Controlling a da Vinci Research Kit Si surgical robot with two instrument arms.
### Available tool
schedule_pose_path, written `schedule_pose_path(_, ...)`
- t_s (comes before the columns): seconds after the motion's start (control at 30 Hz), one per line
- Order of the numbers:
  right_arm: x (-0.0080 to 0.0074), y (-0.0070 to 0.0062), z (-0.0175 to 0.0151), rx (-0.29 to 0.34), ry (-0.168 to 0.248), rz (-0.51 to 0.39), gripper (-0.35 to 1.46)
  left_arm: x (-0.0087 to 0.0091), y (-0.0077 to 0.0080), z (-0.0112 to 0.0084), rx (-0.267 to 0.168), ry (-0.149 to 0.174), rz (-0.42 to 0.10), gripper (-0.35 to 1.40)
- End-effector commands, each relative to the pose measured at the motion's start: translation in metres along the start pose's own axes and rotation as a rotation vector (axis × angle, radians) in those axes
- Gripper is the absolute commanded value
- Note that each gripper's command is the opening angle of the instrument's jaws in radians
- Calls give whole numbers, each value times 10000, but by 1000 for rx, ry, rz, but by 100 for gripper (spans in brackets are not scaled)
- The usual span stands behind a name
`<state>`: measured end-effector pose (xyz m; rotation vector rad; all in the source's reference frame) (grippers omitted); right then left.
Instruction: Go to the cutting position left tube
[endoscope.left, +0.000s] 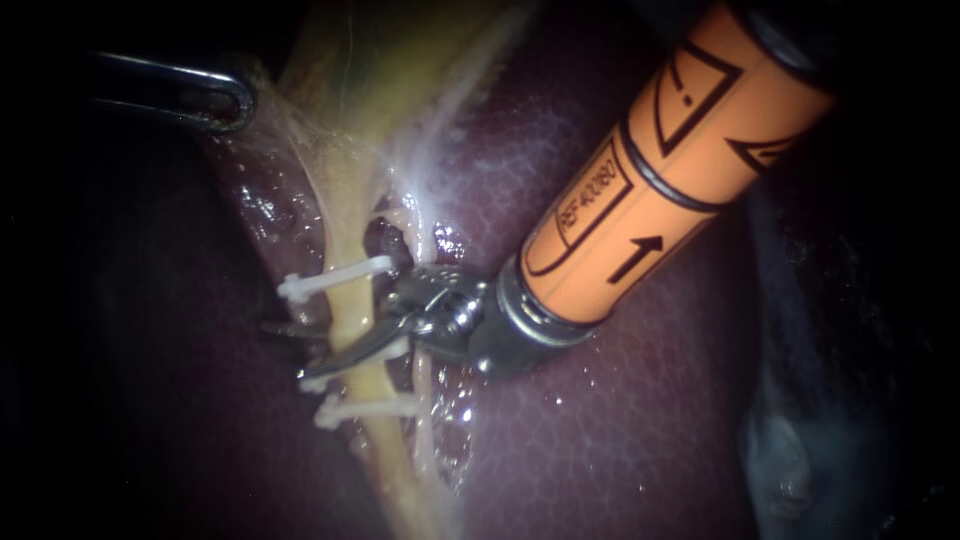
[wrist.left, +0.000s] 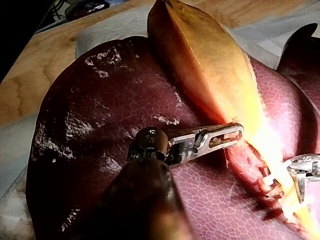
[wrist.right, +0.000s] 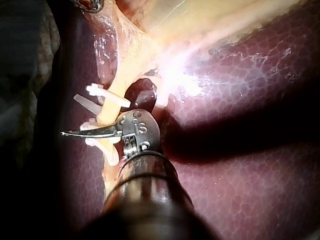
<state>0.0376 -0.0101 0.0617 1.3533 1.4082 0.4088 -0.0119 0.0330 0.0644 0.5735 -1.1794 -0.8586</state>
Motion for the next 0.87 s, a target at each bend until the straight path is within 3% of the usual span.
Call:
schedule_pose_path(0.03, 5, -4, 1, -3, 3, -6, 119, 0, 0, 0, 0, 0, 0, -35)
schedule_pose_path(0.27, 30, -23, 3, -9, 19, -29, 120, 1, 1, 1, 0, 0, 0, -35)
schedule_pose_path(0.87, 30, -25, 4, -10, 19, -29, 120, 2, 1, 1, 0, 0, 0, -35)
